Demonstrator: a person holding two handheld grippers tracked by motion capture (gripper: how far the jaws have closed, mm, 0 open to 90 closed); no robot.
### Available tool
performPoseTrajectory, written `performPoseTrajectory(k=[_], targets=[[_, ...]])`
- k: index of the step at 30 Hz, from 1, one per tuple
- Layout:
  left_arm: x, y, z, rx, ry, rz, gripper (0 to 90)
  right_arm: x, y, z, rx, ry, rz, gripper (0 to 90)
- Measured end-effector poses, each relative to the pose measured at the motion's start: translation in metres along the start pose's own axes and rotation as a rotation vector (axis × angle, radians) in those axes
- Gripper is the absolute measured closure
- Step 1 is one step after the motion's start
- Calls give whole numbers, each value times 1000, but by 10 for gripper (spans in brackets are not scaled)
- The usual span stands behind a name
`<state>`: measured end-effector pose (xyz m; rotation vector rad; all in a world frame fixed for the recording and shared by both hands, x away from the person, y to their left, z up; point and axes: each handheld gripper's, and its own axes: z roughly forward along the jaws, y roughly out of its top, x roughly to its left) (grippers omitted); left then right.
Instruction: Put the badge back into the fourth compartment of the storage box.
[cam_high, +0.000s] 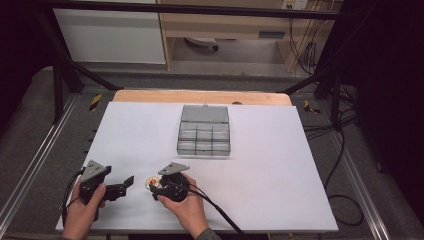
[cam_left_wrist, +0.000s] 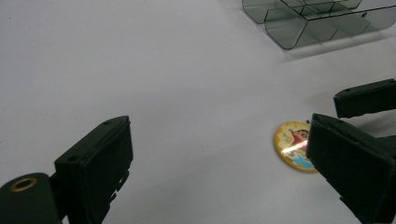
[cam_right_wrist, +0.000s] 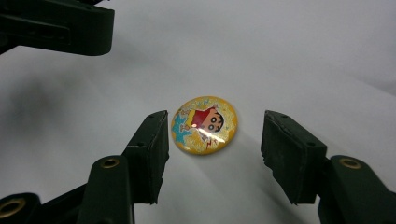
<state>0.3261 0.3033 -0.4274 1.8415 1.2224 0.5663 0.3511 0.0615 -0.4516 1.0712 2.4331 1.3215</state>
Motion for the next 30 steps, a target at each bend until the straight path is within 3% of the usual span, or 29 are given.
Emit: performPoseTrajectory(k=[12, 25, 30], targets=[[1, 0, 0, 5, -6, 3, 73, 6, 8, 19, 45, -1, -34, 403], [-1, 0, 2, 7, -14, 1, 73, 9, 10, 28, 58, -39, -58, 424], [0, 0, 1, 7, -12, 2, 74, 13, 10, 29, 64, -61, -91, 428]])
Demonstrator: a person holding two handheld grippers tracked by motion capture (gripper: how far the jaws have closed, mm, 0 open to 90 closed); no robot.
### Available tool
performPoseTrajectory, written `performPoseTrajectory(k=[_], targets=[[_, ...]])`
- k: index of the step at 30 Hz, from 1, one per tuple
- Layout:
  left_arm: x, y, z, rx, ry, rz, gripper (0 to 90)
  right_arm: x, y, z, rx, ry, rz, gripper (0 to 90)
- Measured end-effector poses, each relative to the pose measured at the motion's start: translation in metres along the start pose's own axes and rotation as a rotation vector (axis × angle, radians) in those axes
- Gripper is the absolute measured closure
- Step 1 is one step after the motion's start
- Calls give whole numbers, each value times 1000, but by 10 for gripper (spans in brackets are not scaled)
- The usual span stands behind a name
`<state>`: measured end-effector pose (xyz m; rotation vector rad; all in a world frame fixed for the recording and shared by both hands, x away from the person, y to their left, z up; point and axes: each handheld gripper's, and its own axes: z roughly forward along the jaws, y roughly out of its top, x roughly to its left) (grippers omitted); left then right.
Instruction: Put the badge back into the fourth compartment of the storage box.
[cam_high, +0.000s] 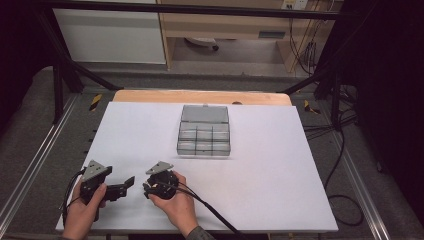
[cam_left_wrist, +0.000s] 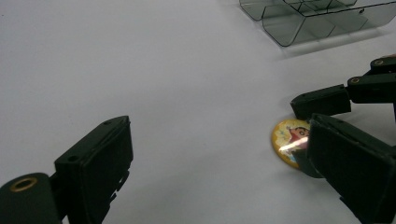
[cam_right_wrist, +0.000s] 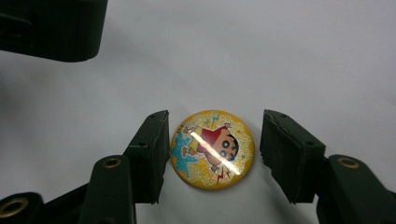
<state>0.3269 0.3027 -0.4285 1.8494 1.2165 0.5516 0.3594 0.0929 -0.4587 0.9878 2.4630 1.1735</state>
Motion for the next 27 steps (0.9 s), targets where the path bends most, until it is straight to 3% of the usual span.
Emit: performPoseTrajectory(k=[6, 13, 27], targets=[[0, 0, 0, 0, -2, 0, 73, 4, 0, 2, 7, -31, -49, 442], [-1, 0, 0, 1, -2, 0, 73, 6, 0, 2, 7, -37, -68, 460], [1, 0, -1, 1, 0, -1, 74, -3, -1, -6, -18, -6, -69, 472]])
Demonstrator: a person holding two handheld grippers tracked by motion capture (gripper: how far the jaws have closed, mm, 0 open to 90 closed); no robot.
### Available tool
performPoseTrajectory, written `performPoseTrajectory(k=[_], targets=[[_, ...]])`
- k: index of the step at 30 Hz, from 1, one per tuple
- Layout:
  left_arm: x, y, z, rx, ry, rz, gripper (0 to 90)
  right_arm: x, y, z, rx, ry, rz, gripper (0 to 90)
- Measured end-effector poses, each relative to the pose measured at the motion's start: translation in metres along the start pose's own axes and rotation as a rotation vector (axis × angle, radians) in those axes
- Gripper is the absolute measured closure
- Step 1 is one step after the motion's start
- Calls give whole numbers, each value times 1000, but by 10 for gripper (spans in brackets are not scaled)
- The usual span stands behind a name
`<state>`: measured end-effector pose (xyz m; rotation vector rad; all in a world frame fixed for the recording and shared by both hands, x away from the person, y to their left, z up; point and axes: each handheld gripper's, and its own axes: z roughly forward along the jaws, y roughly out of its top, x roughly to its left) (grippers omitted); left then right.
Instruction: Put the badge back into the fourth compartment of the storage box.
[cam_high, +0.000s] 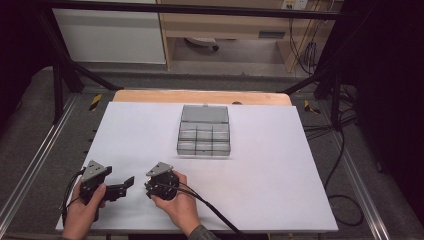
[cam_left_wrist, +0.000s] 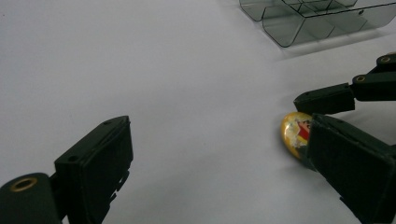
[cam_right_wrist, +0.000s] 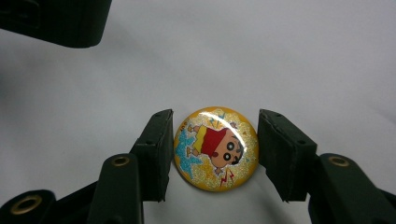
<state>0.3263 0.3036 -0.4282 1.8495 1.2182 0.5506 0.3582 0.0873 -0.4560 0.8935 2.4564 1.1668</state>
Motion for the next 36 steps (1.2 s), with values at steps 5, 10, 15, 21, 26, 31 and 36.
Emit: performPoseTrajectory(k=[5, 10, 15, 21, 26, 31, 36], targets=[[0, 0, 0, -2, 1, -2, 73, -11, 4, -12, -26, 4, -11, 472], [0, 0, 0, 1, 1, 0, 73, -31, 11, -26, -62, 17, 11, 472], [0, 0, 0, 3, -1, 0, 74, -57, 24, -46, -109, 5, 48, 472], [-1, 0, 1, 3, 0, 0, 74, -74, 36, -59, -128, 4, 52, 472], [-1, -1, 1, 5, 0, 0, 73, -94, 49, -69, -159, -25, 67, 472], [-1, -1, 1, 4, -3, 2, 74, -112, 60, -78, -169, -64, 74, 472], [-1, -1, 1, 10, -3, 4, 74, -122, 65, -78, -173, -72, 83, 472]])
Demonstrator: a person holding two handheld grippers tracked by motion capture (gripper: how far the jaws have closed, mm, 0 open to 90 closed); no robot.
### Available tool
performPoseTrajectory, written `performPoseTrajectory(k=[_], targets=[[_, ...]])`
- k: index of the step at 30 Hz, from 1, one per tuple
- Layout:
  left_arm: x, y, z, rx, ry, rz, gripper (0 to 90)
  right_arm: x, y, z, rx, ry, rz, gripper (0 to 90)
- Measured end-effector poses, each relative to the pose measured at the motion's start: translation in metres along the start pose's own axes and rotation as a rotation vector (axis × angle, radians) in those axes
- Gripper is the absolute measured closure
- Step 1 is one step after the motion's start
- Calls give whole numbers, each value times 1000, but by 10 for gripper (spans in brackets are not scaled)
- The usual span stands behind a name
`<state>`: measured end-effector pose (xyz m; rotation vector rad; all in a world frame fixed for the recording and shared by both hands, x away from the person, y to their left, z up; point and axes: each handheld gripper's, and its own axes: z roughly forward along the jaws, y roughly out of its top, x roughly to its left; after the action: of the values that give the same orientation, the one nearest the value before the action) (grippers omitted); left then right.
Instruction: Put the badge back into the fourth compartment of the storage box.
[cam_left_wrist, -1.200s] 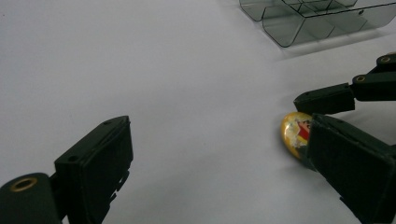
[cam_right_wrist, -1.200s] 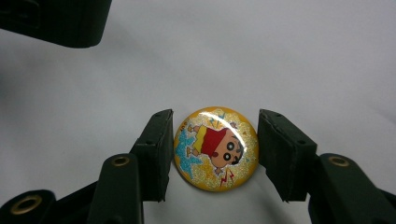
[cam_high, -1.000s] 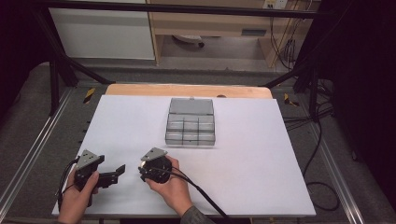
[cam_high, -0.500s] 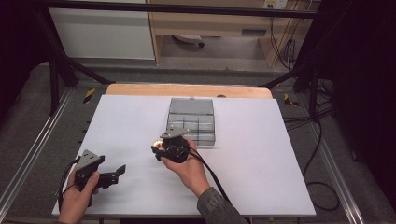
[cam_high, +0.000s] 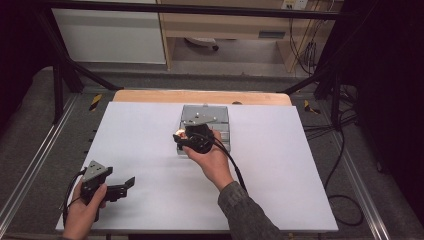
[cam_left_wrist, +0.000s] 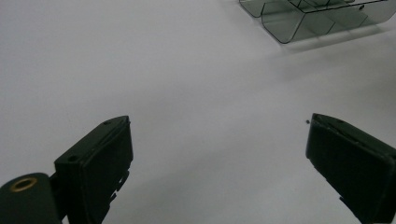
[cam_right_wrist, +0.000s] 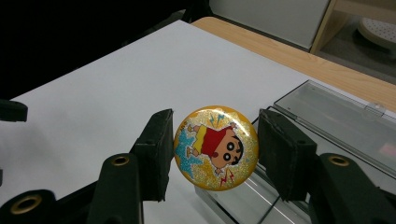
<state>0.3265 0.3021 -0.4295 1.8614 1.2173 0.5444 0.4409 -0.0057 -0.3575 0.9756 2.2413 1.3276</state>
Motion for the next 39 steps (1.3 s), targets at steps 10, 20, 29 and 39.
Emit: performPoseTrajectory(k=[10, 20, 29, 39], targets=[[-2, 0, 2, 12, -3, 14, 74, -4, 4, 7, -1, -14, -10, 472], [-3, 0, 3, 15, -7, 13, 74, -16, 4, 13, 23, -12, 9, 472], [-3, 0, 3, 15, -8, 15, 74, -24, 2, 25, 64, -18, 5, 472], [-4, 0, 3, 18, -11, 18, 74, -29, -4, 34, 113, -10, 13, 472]])
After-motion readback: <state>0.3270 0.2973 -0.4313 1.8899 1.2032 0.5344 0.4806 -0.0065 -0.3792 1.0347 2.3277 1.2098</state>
